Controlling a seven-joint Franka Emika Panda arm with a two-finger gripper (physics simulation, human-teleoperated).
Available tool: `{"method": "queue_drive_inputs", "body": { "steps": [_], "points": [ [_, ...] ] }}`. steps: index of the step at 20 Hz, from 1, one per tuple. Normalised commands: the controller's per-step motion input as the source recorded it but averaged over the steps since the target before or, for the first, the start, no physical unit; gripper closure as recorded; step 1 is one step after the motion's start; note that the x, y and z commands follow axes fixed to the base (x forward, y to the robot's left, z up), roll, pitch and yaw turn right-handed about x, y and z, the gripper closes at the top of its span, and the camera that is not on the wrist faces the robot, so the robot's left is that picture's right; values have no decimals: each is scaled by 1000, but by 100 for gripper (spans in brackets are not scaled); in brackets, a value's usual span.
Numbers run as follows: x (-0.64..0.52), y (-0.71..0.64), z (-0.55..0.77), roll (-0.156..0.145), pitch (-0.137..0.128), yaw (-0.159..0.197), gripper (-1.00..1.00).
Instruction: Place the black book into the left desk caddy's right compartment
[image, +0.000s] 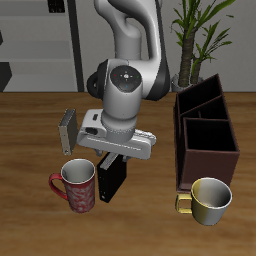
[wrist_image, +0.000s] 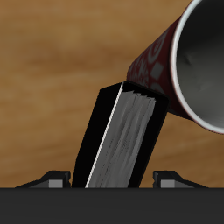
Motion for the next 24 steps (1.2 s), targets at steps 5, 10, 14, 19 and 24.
{"method": "queue_drive_inputs", "body": {
  "steps": [5,10,14,19,24],
  "points": [
    [-39,24,-47,16,0,-8,100],
    [-27,6,62,5,-14,-5,100],
    [-75,149,209,30,-35,5,100],
    [-199,252,373,42,-66,43,100],
    [-161,92,410,15,-43,34,100]
  ]
}}
